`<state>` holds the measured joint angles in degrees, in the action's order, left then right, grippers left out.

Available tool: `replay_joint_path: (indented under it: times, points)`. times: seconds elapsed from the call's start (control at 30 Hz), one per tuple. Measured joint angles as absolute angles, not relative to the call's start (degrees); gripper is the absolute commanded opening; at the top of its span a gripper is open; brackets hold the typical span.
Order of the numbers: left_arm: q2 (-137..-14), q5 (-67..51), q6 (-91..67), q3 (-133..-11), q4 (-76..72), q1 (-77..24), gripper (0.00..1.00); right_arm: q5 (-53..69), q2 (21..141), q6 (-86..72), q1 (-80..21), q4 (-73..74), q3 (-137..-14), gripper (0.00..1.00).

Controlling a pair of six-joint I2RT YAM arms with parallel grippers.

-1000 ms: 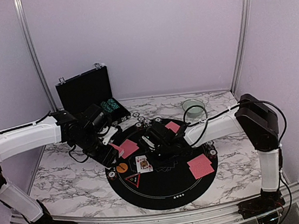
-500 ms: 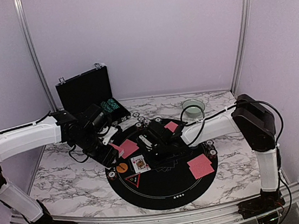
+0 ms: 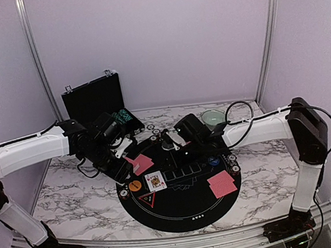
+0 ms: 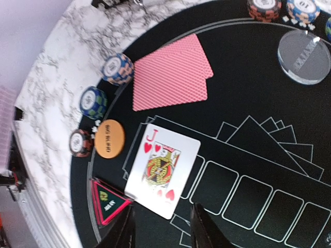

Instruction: Distribute texas hold em gaming equipment

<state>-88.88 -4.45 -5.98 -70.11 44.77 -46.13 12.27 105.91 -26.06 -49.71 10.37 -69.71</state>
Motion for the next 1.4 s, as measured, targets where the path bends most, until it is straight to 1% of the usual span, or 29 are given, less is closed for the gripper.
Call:
replay_joint_path:
  times: [0.17, 0.33, 0.53, 0.83, 1.4]
  points:
    - [-90.8, -4.4, -5.9, -72.0, 45.4, -48.1, 0.5, 24.0, 100.9, -31.2, -45.3, 1.9, -64.8, 0.51]
    - [-92.7, -3.7, -5.5, -74.1, 46.4, -50.5, 0.5, 33.7, 100.6, -36.9, -42.5, -5.2, -60.7, 0.58]
    - [-94.5, -2.9, -5.0, -75.9, 47.0, -52.2, 0.5, 41.7, 100.8, -43.5, -42.5, -13.2, -58.5, 0.66]
    - [-95.6, -2.5, -4.5, -78.3, 47.5, -53.2, 0.5, 47.3, 103.4, -50.7, -42.5, -22.0, -57.5, 0.67]
    - [-97.4, -2.5, -3.4, -80.8, 48.1, -53.9, 0.5, 50.2, 107.7, -55.6, -44.9, -26.8, -59.9, 0.68]
